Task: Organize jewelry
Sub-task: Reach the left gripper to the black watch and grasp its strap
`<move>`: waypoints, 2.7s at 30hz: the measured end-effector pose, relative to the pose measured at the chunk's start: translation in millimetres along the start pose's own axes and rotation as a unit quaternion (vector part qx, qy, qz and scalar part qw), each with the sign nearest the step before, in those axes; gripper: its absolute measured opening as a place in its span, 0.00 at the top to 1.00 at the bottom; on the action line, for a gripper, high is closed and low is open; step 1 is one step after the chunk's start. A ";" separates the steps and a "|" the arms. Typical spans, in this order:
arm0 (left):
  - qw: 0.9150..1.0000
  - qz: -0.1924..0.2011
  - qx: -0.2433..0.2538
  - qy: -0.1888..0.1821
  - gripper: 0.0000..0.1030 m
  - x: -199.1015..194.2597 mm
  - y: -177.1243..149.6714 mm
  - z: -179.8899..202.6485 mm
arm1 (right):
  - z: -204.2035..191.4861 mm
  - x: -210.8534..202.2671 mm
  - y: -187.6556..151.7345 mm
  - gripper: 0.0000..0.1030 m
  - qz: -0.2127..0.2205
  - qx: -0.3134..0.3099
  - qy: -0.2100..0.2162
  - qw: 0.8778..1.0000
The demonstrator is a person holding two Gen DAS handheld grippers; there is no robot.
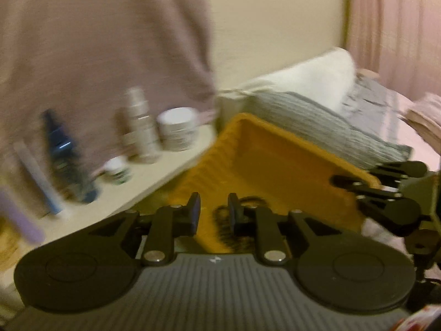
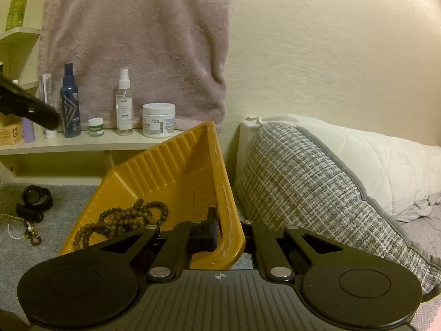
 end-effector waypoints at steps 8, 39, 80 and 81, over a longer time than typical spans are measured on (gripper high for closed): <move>0.989 -0.006 -0.100 0.109 0.81 -24.0 -60.3 -84.4 | -0.8 0.0 -0.2 0.95 0.000 0.001 -0.001 1.000; 0.954 -0.016 -0.264 0.139 0.15 37.4 -160.6 -101.5 | 0.5 2.1 0.9 0.95 -0.002 -0.003 -0.004 1.000; 0.955 -0.024 -0.230 0.186 0.28 80.3 -155.1 -113.3 | 3.6 5.7 -0.3 0.95 -0.006 -0.006 -0.006 1.000; 0.955 -0.021 -0.229 0.188 0.28 77.0 -155.2 -113.3 | 4.0 5.9 -0.3 0.95 -0.006 -0.006 -0.006 1.000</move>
Point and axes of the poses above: each gripper's, at about its wrist camera, not at the fingertips, and x roughly the way its jaws point, z to its right, y to its top, the point moved 10 cm from there along x, roughly the way its jaws point, and after that the axes turned 10 degrees about -z, right-handed, at the moved point
